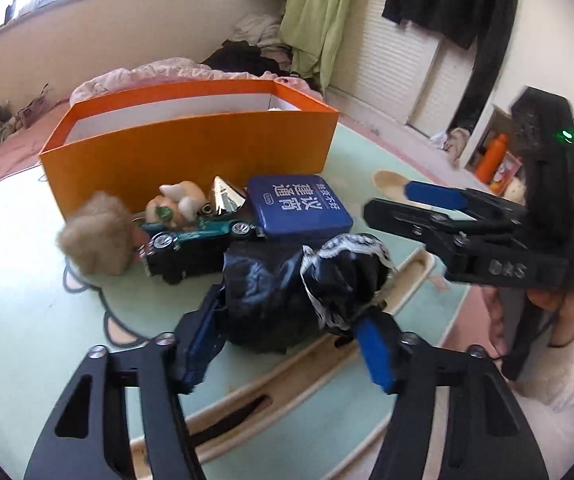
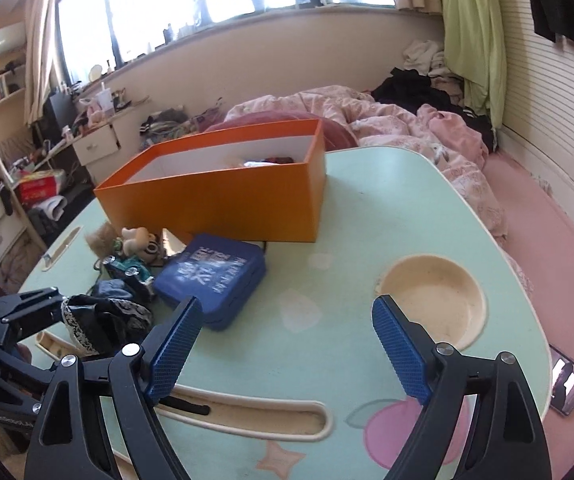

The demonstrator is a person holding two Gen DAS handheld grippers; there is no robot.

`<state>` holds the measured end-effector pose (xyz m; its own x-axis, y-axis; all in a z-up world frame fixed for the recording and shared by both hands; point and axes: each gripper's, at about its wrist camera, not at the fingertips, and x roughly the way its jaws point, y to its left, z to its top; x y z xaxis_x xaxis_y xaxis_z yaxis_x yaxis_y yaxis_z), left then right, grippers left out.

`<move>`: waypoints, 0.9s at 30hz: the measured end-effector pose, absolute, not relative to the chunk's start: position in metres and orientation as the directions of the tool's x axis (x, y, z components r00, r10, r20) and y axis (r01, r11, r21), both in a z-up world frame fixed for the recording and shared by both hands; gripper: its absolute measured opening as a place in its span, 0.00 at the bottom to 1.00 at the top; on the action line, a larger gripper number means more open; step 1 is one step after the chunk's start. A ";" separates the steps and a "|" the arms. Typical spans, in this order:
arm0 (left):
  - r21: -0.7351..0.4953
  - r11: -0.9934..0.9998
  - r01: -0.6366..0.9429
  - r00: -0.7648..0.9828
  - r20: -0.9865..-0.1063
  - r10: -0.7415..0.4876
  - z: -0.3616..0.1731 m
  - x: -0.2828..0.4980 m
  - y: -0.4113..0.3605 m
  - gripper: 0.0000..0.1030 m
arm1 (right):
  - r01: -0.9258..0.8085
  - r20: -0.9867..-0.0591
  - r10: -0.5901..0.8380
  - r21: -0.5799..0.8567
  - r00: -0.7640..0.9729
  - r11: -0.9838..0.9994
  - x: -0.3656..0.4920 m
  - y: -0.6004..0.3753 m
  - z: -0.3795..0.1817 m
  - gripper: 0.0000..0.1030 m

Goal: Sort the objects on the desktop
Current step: 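Grasp the black lace pouch with the left gripper and lift it, then carry the pouch to the box with the left gripper while the right drops the blue card box in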

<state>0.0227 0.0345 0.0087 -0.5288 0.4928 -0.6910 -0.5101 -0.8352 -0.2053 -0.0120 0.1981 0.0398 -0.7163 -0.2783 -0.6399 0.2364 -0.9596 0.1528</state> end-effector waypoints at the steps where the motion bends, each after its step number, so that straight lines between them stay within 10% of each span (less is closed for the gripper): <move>1: -0.209 -0.831 -0.516 -0.529 -0.686 0.501 0.008 0.027 0.029 0.57 | 0.244 -0.642 -0.286 0.157 -0.711 -0.957 -0.011 0.193 0.040 0.85; 27: -0.202 -0.900 -0.386 -0.676 -0.602 0.425 0.036 0.051 -0.050 0.57 | 0.407 -0.767 -0.256 -0.007 -0.589 -0.914 -0.053 0.136 0.018 0.74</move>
<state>0.0512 -0.0495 0.0364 -0.6759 0.4249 -0.6022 -0.3855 -0.9002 -0.2024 -0.0531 0.1360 0.0183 -0.5886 -0.2564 -0.7667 0.4068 -0.9135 -0.0068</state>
